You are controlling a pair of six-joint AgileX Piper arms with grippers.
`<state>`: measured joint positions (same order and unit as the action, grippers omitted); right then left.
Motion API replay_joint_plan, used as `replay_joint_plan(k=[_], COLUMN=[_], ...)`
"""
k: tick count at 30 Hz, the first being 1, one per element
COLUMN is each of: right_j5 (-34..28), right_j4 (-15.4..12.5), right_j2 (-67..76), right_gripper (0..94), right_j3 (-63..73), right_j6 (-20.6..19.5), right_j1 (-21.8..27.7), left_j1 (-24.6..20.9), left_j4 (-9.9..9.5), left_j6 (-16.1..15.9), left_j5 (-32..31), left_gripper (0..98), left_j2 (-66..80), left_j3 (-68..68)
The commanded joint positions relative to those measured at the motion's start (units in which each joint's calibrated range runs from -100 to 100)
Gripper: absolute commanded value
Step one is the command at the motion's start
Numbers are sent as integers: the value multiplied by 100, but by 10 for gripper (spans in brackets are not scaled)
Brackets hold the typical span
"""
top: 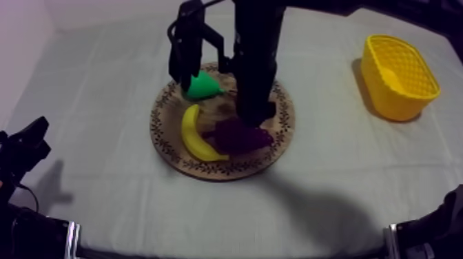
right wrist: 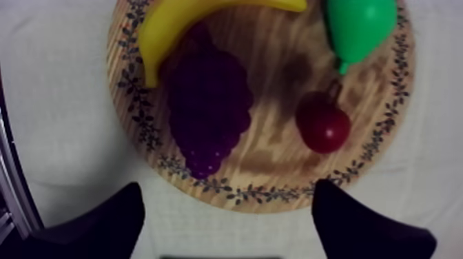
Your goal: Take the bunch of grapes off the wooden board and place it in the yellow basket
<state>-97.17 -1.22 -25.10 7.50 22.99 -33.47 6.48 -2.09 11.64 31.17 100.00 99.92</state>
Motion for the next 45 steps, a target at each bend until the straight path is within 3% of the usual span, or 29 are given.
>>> replay_joint_plan(k=[1, 16, 25, 27, 32, 34, 45], right_j5=[55, 310, 261, 269, 378, 396, 502], right_j4=[-58, -291, -277, -261, -248, -252, -263], right_j2=[-125, -1315, -1974, -2083, -2221, -2220, -982], right_gripper=[933, 932, 918, 855, 475, 393, 345], right_j3=[-63, 142, 662, 721, 820, 835, 318], right_j6=[90, 248, 233, 229, 217, 216, 306], right_j1=[7, -19, -22, -20, 6, 25, 253], left_j1=[0, 0, 0, 0, 0, 0, 0], left_j4=[-3, -3, -3, -3, -3, -3, -3], left_j6=[1, 1, 1, 1, 1, 1, 1], left_j5=[-5, -5, -5, -5, -5, -5, -5], left_gripper=[1, 1, 1, 1, 1, 1, 1], left_j2=[0, 0, 0, 0, 0, 0, 0], left_j3=[-3, -3, -3, -3, -3, -3, -3])
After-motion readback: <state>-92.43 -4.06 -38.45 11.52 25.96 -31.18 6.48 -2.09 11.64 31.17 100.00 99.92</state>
